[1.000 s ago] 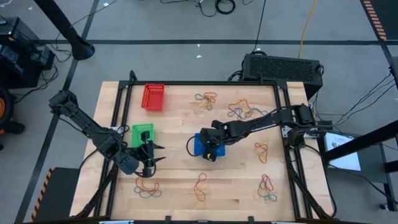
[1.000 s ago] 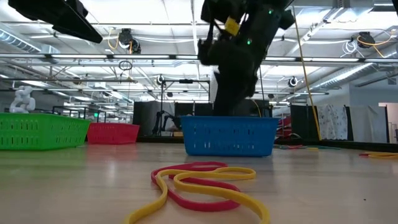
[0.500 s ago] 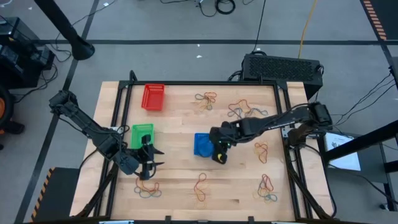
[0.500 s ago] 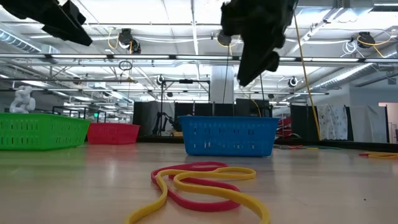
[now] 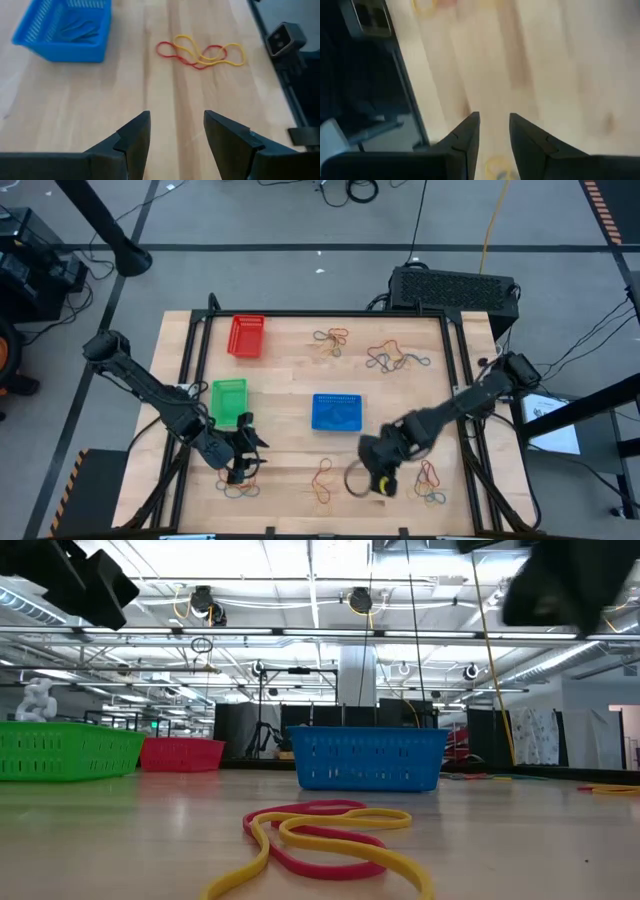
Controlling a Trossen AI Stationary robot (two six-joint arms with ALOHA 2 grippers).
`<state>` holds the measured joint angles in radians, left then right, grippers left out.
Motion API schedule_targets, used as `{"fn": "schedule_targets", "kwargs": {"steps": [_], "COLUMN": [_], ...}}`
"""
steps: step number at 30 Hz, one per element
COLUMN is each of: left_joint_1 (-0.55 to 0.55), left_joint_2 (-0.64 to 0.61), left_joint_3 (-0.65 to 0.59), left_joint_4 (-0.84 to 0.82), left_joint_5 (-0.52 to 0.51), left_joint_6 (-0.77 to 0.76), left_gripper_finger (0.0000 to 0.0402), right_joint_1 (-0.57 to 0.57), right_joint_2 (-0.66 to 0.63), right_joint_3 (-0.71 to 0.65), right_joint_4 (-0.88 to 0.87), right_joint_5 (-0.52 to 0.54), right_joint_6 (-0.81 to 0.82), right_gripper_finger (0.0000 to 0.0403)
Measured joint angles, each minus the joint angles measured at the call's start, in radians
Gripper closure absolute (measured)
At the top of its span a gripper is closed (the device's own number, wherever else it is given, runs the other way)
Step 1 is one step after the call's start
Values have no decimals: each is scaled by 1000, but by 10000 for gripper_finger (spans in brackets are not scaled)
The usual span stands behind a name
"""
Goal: Sort rubber bands into baskets
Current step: Put the blue rubber band into the blue bin
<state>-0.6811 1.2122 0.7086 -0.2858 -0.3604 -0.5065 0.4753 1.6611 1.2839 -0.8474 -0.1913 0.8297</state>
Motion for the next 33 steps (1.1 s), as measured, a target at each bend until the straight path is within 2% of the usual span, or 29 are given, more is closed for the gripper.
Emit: {"fn": "schedule_targets", "kwargs": {"steps": [4,7,10,15,23,28,33], "left_joint_1": [0,1,1,13,59,66,66], "left_joint_2": [19,19,19,18,18,18,18], "left_joint_3": [0,0,0,0,0,0,0], "left_joint_4": [39,37,37,39,42,42,43], "left_joint_5": [42,44,44,48,73,77,81], "left_joint_6": [24,25,55,92,96,94,94], "left_gripper_finger": [210,210,210,210,210,210,210], "right_joint_1": [93,164,229,308,428,471,496], "right_joint_2": [0,1,1,1,2,2,2], "right_joint_3": [0,0,0,-21,-166,-255,-308], "right_joint_4": [-65,-113,-157,-246,-96,71,98], "right_joint_5": [-21,-76,-80,-72,-73,-73,-72], "right_joint_6": [131,261,384,473,519,553,572], "right_gripper_finger": [305,305,305,305,305,305,305]}}
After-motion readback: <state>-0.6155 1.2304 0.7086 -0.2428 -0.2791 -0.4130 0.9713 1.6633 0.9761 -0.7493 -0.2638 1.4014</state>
